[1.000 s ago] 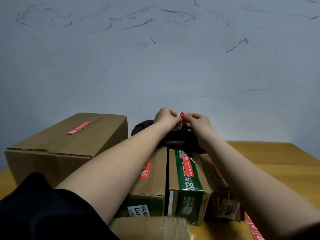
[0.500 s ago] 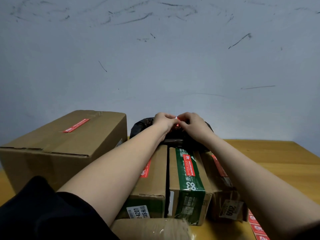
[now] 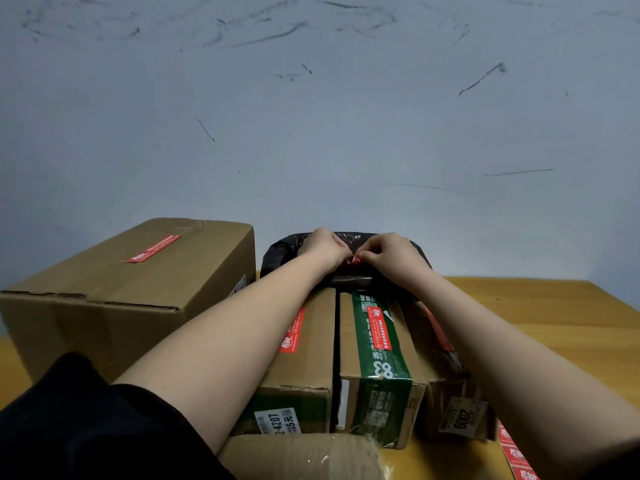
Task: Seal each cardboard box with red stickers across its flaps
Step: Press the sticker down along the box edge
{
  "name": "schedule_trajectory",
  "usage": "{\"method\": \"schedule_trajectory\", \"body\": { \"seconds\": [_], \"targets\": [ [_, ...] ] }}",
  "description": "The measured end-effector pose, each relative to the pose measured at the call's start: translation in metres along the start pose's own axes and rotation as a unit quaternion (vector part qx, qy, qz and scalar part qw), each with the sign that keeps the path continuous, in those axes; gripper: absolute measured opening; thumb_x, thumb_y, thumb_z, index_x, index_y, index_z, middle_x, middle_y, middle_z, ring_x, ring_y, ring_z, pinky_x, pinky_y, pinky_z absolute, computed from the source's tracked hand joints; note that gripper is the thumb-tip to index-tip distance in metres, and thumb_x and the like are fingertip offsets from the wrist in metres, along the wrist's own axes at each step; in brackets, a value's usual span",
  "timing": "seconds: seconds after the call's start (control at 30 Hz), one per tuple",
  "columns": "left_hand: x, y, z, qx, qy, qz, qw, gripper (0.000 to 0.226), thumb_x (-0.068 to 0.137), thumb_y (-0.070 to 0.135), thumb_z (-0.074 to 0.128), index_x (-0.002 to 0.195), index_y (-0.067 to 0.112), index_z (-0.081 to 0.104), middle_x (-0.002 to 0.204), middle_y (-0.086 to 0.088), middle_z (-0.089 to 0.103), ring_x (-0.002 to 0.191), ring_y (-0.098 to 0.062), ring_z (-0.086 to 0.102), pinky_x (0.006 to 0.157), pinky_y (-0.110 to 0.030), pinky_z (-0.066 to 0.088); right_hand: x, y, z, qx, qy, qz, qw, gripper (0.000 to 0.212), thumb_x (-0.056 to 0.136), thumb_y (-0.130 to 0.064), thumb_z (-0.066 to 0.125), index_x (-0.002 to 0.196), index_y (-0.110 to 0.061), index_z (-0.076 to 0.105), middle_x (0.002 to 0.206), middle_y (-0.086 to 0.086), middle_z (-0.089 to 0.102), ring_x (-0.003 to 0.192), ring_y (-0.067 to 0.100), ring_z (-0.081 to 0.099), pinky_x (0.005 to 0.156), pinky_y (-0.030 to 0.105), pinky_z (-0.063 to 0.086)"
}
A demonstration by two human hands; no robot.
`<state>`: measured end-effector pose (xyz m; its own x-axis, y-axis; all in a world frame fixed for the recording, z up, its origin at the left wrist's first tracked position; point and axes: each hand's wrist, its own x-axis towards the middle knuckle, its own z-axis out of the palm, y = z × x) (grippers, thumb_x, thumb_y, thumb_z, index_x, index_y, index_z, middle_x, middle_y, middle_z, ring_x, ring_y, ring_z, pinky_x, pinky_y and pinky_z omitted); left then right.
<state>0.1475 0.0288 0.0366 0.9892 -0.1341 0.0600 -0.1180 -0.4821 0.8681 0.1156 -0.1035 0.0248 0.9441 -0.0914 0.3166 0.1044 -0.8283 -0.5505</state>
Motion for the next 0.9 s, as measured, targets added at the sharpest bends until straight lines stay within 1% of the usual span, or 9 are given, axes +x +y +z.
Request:
{"method": "schedule_trajectory", "body": {
  "seconds": [0.07, 0.2, 0.3, 0.4, 0.47, 0.57, 0.63, 0.73, 0.9],
  "targets": [
    [-0.0005, -0.0024, -0.0005, 0.029, 0.008, 0.008, 1.0, 0.019, 0.08, 0.006, 0.062, 0.068, 0.016, 0.073, 0.086, -0.008, 0.074, 0.079, -0.021, 0.068, 0.082, -0.032, 0.057, 0.0002, 0.0003, 0.0019, 0.002, -0.019, -0.007, 1.0, 0.017, 0.088, -0.025, 0.062, 0.075, -0.034, 0.066, 0.096, -0.004, 0.072, 0.093, 0.015, 0.064, 0.087, 0.038, 0.052],
    [0.0, -0.0025, -0.0014, 0.035, 0.03, 0.017, 0.999, 0.019, 0.084, 0.002, 0.064, 0.078, 0.017, 0.073, 0.098, -0.006, 0.072, 0.095, -0.019, 0.065, 0.086, -0.027, 0.051, -0.0019, 0.0013, 0.0028, 0.012, -0.03, -0.018, 0.999, 0.02, 0.087, -0.023, 0.065, 0.071, -0.034, 0.063, 0.091, -0.006, 0.071, 0.09, 0.013, 0.064, 0.086, 0.036, 0.052],
    [0.0043, -0.0048, -0.0011, 0.016, 0.037, 0.009, 0.999, 0.025, 0.083, 0.001, 0.067, 0.067, 0.02, 0.064, 0.098, -0.008, 0.072, 0.085, -0.02, 0.066, 0.083, -0.027, 0.053, -0.0011, 0.0021, 0.0037, 0.022, -0.004, -0.005, 1.0, 0.009, 0.083, -0.02, 0.07, 0.082, -0.027, 0.064, 0.086, -0.007, 0.067, 0.087, 0.013, 0.062, 0.078, 0.029, 0.049],
    [0.0049, -0.0051, -0.0019, 0.008, 0.026, 0.013, 1.0, 0.015, 0.079, 0.003, 0.074, 0.085, 0.015, 0.068, 0.096, -0.005, 0.067, 0.085, -0.019, 0.062, 0.081, -0.024, 0.05, 0.002, 0.0017, 0.0044, 0.045, 0.011, 0.024, 0.999, 0.015, 0.081, -0.025, 0.072, 0.093, -0.022, 0.063, 0.089, -0.004, 0.064, 0.088, 0.014, 0.06, 0.079, 0.03, 0.048],
    [0.0049, -0.0057, -0.0007, 0.006, 0.018, 0.02, 1.0, 0.026, 0.077, 0.006, 0.077, 0.099, 0.012, 0.067, 0.092, -0.002, 0.059, 0.084, -0.018, 0.058, 0.082, -0.026, 0.05, 0.0037, 0.001, 0.0039, 0.044, -0.016, 0.023, 0.999, 0.012, 0.081, -0.026, 0.073, 0.091, -0.019, 0.068, 0.089, -0.003, 0.066, 0.088, 0.014, 0.061, 0.077, 0.029, 0.048],
    [0.0035, -0.0046, 0.0017, -0.012, 0.022, 0.0, 1.0, 0.01, 0.085, 0.003, 0.065, 0.091, 0.01, 0.066, 0.086, -0.008, 0.065, 0.065, -0.022, 0.061, 0.078, -0.034, 0.057, 0.0041, 0.0004, 0.0041, 0.035, -0.016, 0.019, 0.999, 0.004, 0.082, -0.021, 0.072, 0.086, -0.02, 0.07, 0.087, -0.003, 0.067, 0.087, 0.015, 0.062, 0.074, 0.028, 0.047],
    [0.0033, -0.0024, 0.0027, 0.043, 0.027, 0.013, 0.999, 0.017, 0.089, 0.008, 0.054, 0.083, 0.013, 0.069, 0.091, -0.012, 0.072, 0.069, -0.025, 0.065, 0.076, -0.034, 0.056, 0.0036, -0.0001, 0.0061, 0.011, -0.011, 0.015, 1.0, 0.009, 0.083, -0.019, 0.068, 0.079, -0.026, 0.066, 0.088, -0.003, 0.068, 0.088, 0.015, 0.063, 0.076, 0.032, 0.049],
    [-0.0006, -0.0006, 0.0016, 0.165, 0.003, 0.048, 0.985, 0.02, 0.09, 0.02, 0.056, 0.097, 0.015, 0.075, 0.105, -0.008, 0.071, 0.098, -0.026, 0.064, 0.079, -0.031, 0.05, 0.0014, -0.0012, 0.0092, -0.052, -0.003, 0.008, 0.999, 0.016, 0.087, -0.019, 0.062, 0.075, -0.029, 0.06, 0.095, -0.002, 0.068, 0.091, 0.019, 0.062, 0.074, 0.033, 0.049],
    [0.001, -0.0074, -0.0039, 0.281, -0.03, 0.058, 0.957, 0.026, 0.089, 0.019, 0.049, 0.101, 0.014, 0.071, 0.109, -0.009, 0.068, 0.099, -0.028, 0.062, 0.07, -0.028, 0.045, 0.0007, -0.0039, 0.0083, -0.136, -0.034, 0.017, 0.99, 0.025, 0.088, -0.015, 0.053, 0.094, -0.029, 0.072, 0.106, 0.002, 0.07, 0.097, 0.024, 0.063, 0.072, 0.031, 0.049]
  ]
}}
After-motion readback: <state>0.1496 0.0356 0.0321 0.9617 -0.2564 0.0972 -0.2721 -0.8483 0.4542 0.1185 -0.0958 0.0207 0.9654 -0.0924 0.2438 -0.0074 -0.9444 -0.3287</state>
